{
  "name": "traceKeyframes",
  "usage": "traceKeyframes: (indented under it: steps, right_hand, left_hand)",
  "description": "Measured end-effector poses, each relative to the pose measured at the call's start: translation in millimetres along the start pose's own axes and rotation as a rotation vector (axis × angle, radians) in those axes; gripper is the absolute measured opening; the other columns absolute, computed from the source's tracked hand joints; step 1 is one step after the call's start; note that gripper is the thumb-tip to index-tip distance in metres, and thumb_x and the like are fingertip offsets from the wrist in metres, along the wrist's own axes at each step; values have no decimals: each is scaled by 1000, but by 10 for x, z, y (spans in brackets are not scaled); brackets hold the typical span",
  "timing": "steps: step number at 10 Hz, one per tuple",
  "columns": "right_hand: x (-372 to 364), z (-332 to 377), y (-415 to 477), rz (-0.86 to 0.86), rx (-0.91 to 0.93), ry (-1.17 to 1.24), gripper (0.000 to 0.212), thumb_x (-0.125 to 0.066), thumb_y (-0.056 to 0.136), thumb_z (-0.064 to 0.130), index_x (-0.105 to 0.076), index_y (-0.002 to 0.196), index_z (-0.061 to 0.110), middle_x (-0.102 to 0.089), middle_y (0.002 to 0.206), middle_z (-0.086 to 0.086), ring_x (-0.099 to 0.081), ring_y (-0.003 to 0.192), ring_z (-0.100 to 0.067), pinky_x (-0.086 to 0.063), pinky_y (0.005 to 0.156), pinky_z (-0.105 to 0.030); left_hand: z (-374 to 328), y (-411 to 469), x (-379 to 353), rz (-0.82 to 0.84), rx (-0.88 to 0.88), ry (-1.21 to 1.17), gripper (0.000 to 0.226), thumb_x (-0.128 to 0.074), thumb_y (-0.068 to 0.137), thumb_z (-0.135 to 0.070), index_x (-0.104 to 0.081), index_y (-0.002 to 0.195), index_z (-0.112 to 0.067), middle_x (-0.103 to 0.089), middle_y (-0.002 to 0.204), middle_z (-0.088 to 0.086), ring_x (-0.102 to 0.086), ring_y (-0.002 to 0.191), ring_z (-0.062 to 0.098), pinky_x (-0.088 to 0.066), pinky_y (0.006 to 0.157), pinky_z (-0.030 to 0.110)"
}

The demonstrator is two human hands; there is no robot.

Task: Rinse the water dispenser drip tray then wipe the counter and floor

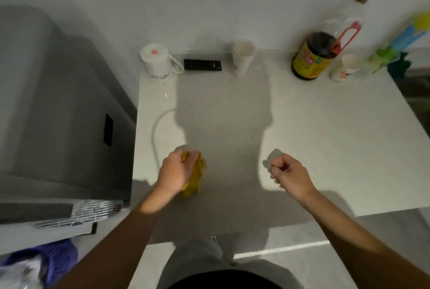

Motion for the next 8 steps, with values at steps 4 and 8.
traceKeyframes:
  steps: [4, 8]
  right_hand:
    - [-155, -32, 543, 64, 133, -474, 25, -69, 89, 39, -51, 100, 25, -55, 85, 4, -54, 70, -12, -38, 58, -28]
    - [435, 109, 540, 475, 178, -301, 16, -70, 92, 39, -64, 104, 30, -72, 83, 3, -71, 69, -11, -57, 64, -29]
  left_hand:
    - [-110, 170, -359, -79, -145, 478, 56, -74, 83, -36, -57, 136, -29, -56, 129, 5, -60, 109, 34, -52, 78, 38]
    - [-173, -650, -34, -218, -92, 102, 54, -83, 75, -30, -57, 117, -52, -68, 88, -16, -65, 71, 6, -53, 67, 27]
Point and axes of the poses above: each hand's wrist, its own y-axis towards the middle knuckle, its own x-axis out of the back of the hand, z = x × y, the point moved 6 cm from there along y, towards the middle knuckle
